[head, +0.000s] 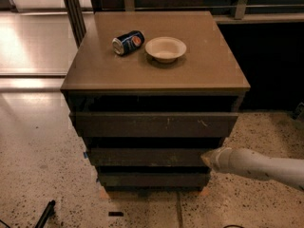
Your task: Close middle drawer
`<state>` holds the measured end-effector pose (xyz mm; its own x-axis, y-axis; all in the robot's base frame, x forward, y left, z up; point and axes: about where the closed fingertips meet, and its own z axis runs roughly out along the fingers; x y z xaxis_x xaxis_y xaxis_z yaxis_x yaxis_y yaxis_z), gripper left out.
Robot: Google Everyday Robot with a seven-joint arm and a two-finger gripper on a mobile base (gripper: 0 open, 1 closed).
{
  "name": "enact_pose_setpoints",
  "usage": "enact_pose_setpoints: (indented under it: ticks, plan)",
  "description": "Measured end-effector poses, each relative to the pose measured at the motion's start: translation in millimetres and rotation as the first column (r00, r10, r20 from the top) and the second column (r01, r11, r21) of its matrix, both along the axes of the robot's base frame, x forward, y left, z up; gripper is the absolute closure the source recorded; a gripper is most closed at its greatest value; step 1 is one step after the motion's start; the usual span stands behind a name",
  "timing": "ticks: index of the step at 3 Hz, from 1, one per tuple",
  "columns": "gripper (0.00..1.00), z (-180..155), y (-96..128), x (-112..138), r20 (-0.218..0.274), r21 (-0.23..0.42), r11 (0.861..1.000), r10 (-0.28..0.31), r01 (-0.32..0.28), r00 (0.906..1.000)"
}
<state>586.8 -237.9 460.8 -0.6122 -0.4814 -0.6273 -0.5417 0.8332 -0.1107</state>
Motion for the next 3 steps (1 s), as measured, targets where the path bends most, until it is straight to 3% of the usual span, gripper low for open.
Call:
enact_pose_setpoints:
  ticks: [1, 2, 3]
  plan:
    - [0.35, 22.9, -34.4, -55.1, -0.13, 0.048, 0.996, -0.07, 0.077, 0.9891]
    - [0.11, 28.4, -48.0, -100.8, -0.28, 0.06, 0.994, -0.073, 0.094, 0.9573]
    - [0.0, 22.7, -40.1, -120.4, -0.35, 0.074, 0.995, -0.035, 0.065, 0.9359]
